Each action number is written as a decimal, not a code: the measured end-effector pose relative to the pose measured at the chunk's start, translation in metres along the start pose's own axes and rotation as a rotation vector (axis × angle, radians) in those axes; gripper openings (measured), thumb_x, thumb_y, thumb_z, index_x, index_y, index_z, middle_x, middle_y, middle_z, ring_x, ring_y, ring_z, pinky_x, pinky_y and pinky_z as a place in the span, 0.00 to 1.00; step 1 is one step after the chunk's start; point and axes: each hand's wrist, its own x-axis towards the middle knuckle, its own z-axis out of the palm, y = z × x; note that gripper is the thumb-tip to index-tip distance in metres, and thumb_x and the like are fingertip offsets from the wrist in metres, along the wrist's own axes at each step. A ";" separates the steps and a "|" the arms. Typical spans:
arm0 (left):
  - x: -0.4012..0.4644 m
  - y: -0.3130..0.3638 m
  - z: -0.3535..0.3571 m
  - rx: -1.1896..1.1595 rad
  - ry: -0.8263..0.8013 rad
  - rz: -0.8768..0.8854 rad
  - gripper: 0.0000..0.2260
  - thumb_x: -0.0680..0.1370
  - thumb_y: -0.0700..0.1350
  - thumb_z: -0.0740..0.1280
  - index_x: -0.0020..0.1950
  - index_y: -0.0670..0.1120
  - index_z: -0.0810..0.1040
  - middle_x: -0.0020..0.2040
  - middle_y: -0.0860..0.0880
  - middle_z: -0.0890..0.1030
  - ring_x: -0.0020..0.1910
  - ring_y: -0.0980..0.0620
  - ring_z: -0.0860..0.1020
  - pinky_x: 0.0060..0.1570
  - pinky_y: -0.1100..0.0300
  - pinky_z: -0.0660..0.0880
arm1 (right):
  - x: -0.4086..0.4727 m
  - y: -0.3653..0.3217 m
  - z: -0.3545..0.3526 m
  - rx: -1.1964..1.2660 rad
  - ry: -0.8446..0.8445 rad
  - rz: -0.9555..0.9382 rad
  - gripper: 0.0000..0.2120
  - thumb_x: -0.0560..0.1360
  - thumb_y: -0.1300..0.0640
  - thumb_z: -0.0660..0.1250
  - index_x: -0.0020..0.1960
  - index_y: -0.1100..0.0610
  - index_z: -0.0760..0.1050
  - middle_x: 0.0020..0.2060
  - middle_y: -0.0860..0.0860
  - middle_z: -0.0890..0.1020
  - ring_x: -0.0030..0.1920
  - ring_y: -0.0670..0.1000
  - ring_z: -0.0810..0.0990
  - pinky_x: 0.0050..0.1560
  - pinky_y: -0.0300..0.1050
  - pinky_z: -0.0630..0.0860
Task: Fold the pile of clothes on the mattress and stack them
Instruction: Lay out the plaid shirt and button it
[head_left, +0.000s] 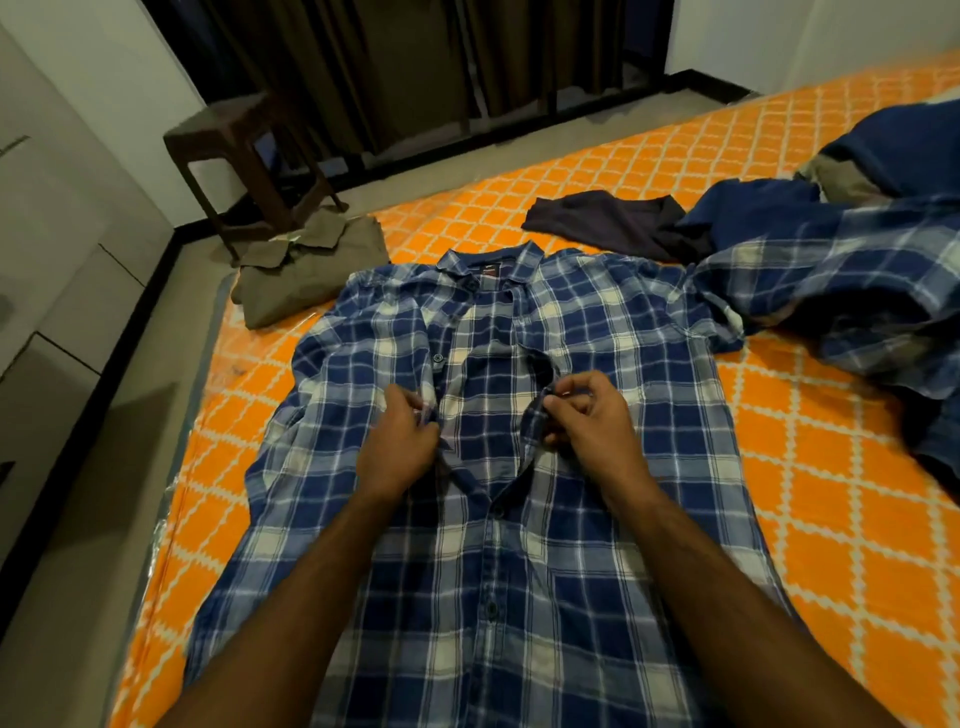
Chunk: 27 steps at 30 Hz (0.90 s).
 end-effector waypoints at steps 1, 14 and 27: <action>-0.001 -0.001 -0.004 -0.198 -0.016 -0.059 0.10 0.81 0.39 0.66 0.55 0.50 0.66 0.51 0.45 0.80 0.42 0.50 0.81 0.37 0.53 0.78 | 0.000 0.003 0.004 0.040 -0.014 0.007 0.07 0.80 0.65 0.66 0.57 0.59 0.70 0.44 0.58 0.85 0.37 0.49 0.85 0.35 0.39 0.79; -0.001 -0.007 -0.019 0.006 -0.029 -0.059 0.05 0.83 0.45 0.61 0.52 0.44 0.73 0.44 0.41 0.81 0.32 0.46 0.80 0.26 0.56 0.77 | -0.001 0.028 0.007 -0.226 -0.103 -0.133 0.13 0.80 0.67 0.66 0.57 0.54 0.66 0.47 0.56 0.80 0.38 0.50 0.85 0.39 0.41 0.82; 0.021 0.014 -0.023 0.745 -0.083 0.114 0.13 0.82 0.53 0.57 0.48 0.48 0.77 0.44 0.48 0.79 0.41 0.49 0.79 0.43 0.51 0.79 | 0.001 0.033 0.008 -0.212 -0.091 -0.137 0.12 0.80 0.65 0.66 0.57 0.53 0.68 0.47 0.55 0.80 0.39 0.52 0.85 0.40 0.45 0.84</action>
